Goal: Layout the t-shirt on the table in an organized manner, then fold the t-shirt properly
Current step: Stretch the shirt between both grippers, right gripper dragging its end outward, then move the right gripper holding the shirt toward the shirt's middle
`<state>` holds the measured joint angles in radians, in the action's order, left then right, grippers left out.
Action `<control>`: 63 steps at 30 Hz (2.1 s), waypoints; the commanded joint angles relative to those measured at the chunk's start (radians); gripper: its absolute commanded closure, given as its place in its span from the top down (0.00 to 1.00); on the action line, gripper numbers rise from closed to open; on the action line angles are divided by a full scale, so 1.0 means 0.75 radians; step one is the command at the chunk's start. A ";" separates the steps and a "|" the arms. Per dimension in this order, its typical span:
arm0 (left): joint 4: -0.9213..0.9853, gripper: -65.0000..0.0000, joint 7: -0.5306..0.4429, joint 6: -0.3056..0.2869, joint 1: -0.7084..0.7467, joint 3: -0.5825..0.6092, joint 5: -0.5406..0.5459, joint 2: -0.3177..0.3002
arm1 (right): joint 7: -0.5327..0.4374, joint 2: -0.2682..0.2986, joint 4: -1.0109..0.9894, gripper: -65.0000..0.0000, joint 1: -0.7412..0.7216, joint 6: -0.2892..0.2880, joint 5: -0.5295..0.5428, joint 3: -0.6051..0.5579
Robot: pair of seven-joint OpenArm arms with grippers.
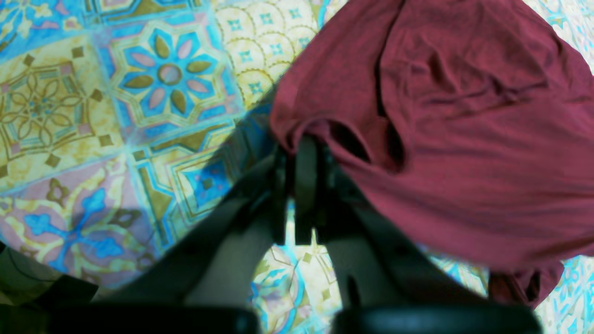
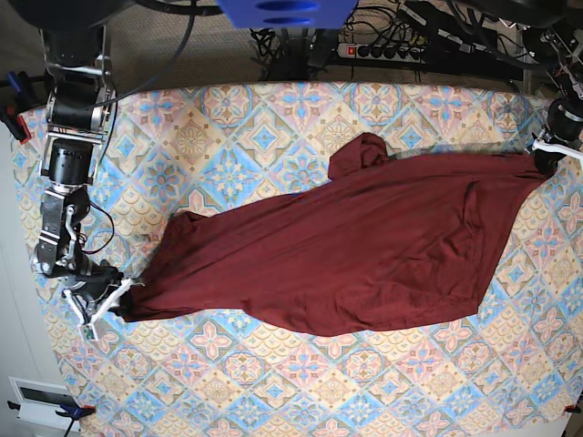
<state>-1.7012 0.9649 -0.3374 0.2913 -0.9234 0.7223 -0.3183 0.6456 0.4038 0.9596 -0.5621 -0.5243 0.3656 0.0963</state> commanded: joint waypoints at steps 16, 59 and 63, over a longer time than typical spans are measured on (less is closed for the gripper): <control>-0.032 0.00 -0.031 -0.003 -0.115 -0.016 0.020 -0.033 | -0.066 0.222 0.051 0.00 -0.340 -0.010 0.033 0.006; -0.085 0.00 -0.019 -0.007 -0.181 -0.073 0.004 -0.068 | 0.120 0.260 0.653 0.26 0.345 -0.008 -0.161 -0.264; -0.081 0.00 -0.019 -0.007 -0.179 -0.073 0.004 -0.066 | 0.120 0.260 0.868 0.26 0.521 -0.008 -0.161 -0.244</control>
<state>-1.7473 0.9764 -0.3412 0.1642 -0.9733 0.7101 -0.3454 0.7551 0.5835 1.5967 -0.1551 -0.5335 0.2375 -0.0952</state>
